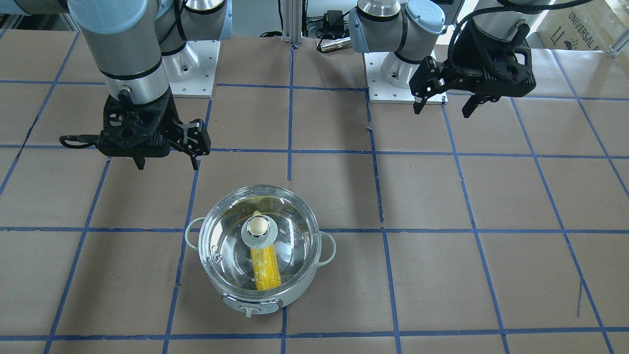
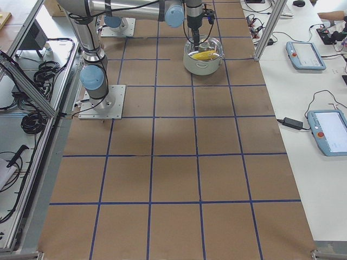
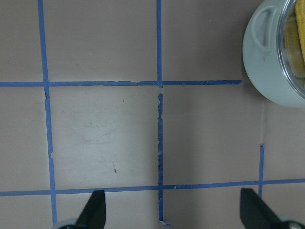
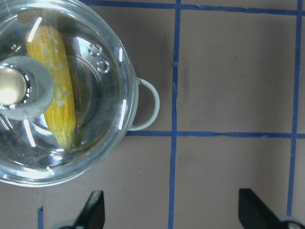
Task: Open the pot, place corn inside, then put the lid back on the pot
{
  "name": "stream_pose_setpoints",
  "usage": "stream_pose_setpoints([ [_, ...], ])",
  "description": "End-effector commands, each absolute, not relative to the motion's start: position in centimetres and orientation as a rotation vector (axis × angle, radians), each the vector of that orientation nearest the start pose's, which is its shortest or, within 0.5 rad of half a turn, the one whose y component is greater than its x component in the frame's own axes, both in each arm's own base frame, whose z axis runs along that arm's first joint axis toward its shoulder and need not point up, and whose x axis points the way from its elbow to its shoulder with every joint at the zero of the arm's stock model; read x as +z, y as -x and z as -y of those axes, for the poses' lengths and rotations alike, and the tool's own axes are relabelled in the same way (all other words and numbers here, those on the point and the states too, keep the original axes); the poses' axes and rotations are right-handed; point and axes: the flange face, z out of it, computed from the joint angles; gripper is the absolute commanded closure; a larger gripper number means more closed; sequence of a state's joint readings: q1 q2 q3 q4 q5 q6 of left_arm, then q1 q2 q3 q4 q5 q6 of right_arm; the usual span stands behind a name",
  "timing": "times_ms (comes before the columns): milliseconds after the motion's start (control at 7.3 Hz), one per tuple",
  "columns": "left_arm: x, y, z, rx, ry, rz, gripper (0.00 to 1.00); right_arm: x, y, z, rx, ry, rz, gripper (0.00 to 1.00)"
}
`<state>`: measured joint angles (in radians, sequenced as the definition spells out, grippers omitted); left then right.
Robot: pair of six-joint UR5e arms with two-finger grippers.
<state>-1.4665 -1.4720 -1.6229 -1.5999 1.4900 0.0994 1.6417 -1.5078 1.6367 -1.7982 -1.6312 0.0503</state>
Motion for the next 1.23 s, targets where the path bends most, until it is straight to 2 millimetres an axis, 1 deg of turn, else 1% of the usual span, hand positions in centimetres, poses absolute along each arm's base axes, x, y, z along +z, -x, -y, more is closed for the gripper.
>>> stream_pose_setpoints([
  [0, 50.6, 9.4, 46.4, -0.040, 0.011, -3.221, 0.00, 46.4, -12.6, 49.4, -0.064, -0.099, -3.197, 0.00],
  [137, 50.6, 9.4, 46.4, -0.040, 0.006, -3.220, 0.00, 46.5, -12.7, 47.4, 0.016, -0.098, -3.200, 0.00],
  [274, 50.7, 9.3, 46.4, -0.043, 0.006, -3.219, 0.00, 47.8, -12.3, 45.9, -0.005, -0.096, -3.204, 0.00],
  [411, 50.6, 9.4, 46.4, -0.040, 0.006, -3.220, 0.00, 48.9, -12.6, 45.3, -0.049, -0.044, -3.197, 0.00],
  [548, 50.6, 9.4, 46.4, -0.040, 0.006, -3.220, 0.00, 49.5, -12.6, 45.0, -0.075, -0.007, -3.198, 0.01],
  [685, 50.7, 9.4, 46.4, -0.043, 0.006, -3.220, 0.00, 49.5, -12.5, 44.9, -0.076, -0.010, -3.201, 0.02],
  [959, 50.6, 9.4, 46.4, -0.040, 0.006, -3.220, 0.00, 49.7, -12.4, 45.1, -0.103, -0.013, -3.200, 0.02],
  [1096, 50.6, 9.4, 46.4, -0.040, 0.011, -3.221, 0.00, 50.0, -12.7, 45.3, -0.151, -0.007, -3.192, 0.04],
])
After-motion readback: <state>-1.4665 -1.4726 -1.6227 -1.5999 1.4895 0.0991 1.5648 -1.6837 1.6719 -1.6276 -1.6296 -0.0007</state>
